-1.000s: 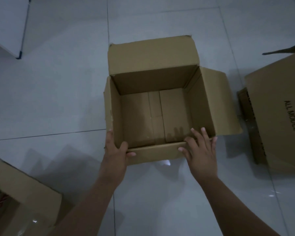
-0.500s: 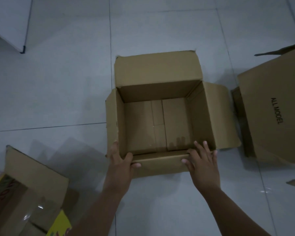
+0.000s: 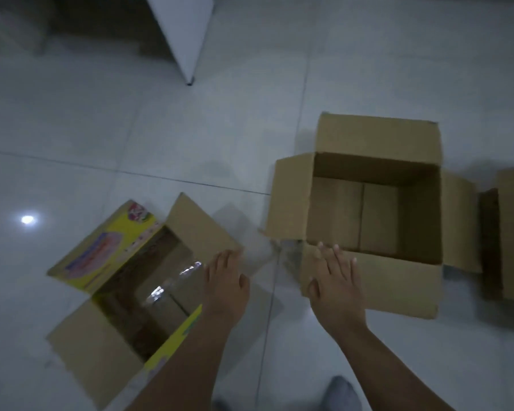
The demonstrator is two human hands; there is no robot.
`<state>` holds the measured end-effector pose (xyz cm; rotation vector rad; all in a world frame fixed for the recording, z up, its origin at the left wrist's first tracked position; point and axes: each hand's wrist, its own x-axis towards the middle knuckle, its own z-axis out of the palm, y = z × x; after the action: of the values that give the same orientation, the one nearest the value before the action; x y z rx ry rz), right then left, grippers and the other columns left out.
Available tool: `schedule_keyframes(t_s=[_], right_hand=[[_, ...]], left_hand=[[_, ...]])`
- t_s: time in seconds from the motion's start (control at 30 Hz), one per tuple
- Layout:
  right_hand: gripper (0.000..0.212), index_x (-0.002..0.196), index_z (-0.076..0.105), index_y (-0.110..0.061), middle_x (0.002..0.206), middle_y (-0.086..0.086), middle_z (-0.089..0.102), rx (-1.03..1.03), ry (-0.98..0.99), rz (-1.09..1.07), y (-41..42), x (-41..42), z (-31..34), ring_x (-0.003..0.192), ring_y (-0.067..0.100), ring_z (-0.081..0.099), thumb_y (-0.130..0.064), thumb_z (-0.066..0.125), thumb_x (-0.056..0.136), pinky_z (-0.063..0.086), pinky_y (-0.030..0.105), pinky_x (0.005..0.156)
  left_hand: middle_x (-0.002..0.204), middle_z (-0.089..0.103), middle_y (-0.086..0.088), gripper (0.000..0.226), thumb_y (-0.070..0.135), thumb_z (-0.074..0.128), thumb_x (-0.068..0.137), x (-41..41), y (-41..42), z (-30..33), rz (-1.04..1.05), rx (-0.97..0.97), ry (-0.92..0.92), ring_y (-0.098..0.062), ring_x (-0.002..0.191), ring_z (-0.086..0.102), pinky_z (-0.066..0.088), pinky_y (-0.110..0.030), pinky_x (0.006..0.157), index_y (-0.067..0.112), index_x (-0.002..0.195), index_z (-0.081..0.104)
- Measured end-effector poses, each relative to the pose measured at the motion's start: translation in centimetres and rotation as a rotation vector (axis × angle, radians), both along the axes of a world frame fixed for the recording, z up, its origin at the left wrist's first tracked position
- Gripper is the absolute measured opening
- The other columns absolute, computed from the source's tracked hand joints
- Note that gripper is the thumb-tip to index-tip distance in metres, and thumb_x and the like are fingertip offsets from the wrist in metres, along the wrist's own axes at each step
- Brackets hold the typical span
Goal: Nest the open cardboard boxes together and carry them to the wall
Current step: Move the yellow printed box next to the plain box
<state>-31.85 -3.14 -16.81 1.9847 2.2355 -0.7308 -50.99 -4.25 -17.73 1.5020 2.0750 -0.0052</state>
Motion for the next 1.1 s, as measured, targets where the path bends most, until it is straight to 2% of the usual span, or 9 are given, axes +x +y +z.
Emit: schedule_keyframes(t_s=[0.07, 0.13, 0.27, 0.43, 0.53, 0.63, 0.77, 0.87, 1.1], right_hand=[[0.051, 0.116, 0.061, -0.007, 0.132, 0.016, 0.056, 0.049, 0.057, 0.098, -1.1, -4.2, 1.1, 0.123, 0.039, 0.05, -0.003, 0.069, 0.065, 0.033, 0.06, 0.101], [0.05, 0.112, 0.064, -0.012, 0.131, 0.012, 0.058, 0.003, 0.072, 0.19, -1.9, -8.0, 1.2, 0.123, 0.037, 0.051, -0.005, 0.072, 0.063, 0.033, 0.06, 0.101], [0.051, 0.138, 0.034, -0.024, 0.157, 0.0, 0.017, -0.016, 0.133, 0.317, -2.3, -15.3, -1.7, 0.145, 0.02, 0.011, -0.014, 0.042, 0.089, 0.005, 0.041, 0.117], [0.052, 0.14, 0.03, -0.026, 0.158, 0.001, 0.012, 0.017, 0.09, 0.365, -1.4, -21.8, -8.2, 0.145, 0.021, 0.006, -0.012, 0.04, 0.091, 0.002, 0.04, 0.117], [0.059, 0.146, 0.009, -0.029, 0.159, 0.001, -0.005, 0.091, -0.111, 0.38, -0.2, -23.1, -12.2, 0.145, 0.024, -0.006, -0.015, 0.036, 0.095, -0.004, 0.044, 0.116], [0.07, 0.145, -0.014, -0.025, 0.157, 0.002, -0.018, 0.061, -0.206, 0.29, -0.1, -22.6, -15.3, 0.144, 0.026, -0.014, -0.014, 0.033, 0.095, -0.004, 0.045, 0.117], [0.068, 0.142, -0.022, -0.02, 0.155, 0.002, -0.022, -0.03, -0.117, 0.287, -0.7, -22.1, -17.9, 0.143, 0.022, -0.017, -0.002, 0.023, 0.095, -0.003, 0.037, 0.117], [0.072, 0.142, -0.02, -0.016, 0.156, 0.003, -0.02, -0.025, -0.02, 0.211, -0.9, -22.3, -18.9, 0.143, 0.022, -0.017, 0.008, 0.022, 0.089, -0.006, 0.035, 0.117], [0.079, 0.145, -0.012, -0.013, 0.157, 0.006, -0.014, 0.035, 0.137, 0.024, 2.1, -23.6, -20.4, 0.143, 0.021, -0.017, 0.017, 0.025, 0.082, -0.008, 0.033, 0.117]], left_hand=[[0.142, 0.042, -0.007, 0.048, 0.016, 0.048, 0.087, -3.1, -2.5, 0.2, 0.111, -0.044, 0.011, -0.024, 0.134, 0.033, 0.024, -0.035, 0.112, 0.014, 0.134, 0.04], [0.142, 0.043, -0.013, 0.047, 0.014, 0.048, 0.087, -6.1, -5.0, -0.3, 0.212, -0.096, 0.017, -0.027, 0.132, 0.036, 0.026, -0.036, 0.111, 0.009, 0.133, 0.041], [0.139, 0.045, -0.012, 0.048, 0.02, 0.044, 0.084, -13.4, -8.7, -2.9, 0.403, -0.082, 0.07, -0.03, 0.129, 0.04, 0.032, -0.041, 0.106, 0.011, 0.131, 0.044], [0.154, 0.018, -0.017, 0.055, 0.031, 0.045, 0.09, -19.9, -13.2, -9.1, 0.77, -0.131, 0.205, -0.037, 0.138, 0.02, 0.023, -0.052, 0.11, 0.022, 0.142, 0.03], [0.151, 0.015, -0.028, 0.063, 0.04, 0.044, 0.091, -21.9, -14.8, -12.7, 1.011, -0.218, 0.162, -0.046, 0.137, 0.017, 0.02, -0.061, 0.109, 0.02, 0.145, 0.018], [0.146, 0.023, -0.03, 0.07, 0.051, 0.036, 0.091, -23.2, -15.5, -15.9, 1.103, -0.205, 0.088, -0.047, 0.132, 0.028, 0.028, -0.057, 0.108, 0.011, 0.144, 0.014], [0.148, 0.031, -0.023, 0.061, 0.037, 0.032, 0.096, -24.0, -14.3, -18.1, 1.048, -0.003, -0.141, -0.044, 0.127, 0.041, 0.037, -0.053, 0.104, 0.016, 0.146, 0.005], [0.146, 0.038, -0.018, 0.059, 0.042, 0.03, 0.096, -25.4, -12.1, -18.1, 0.974, 0.006, -0.076, -0.044, 0.12, 0.048, 0.04, -0.053, 0.097, 0.026, 0.146, 0.005], [0.143, 0.043, -0.018, 0.061, 0.036, 0.034, 0.096, -29.7, -3.0, -18.6, 0.665, 0.059, 0.038, -0.043, 0.114, 0.053, 0.043, -0.049, 0.089, 0.026, 0.147, 0.001]])
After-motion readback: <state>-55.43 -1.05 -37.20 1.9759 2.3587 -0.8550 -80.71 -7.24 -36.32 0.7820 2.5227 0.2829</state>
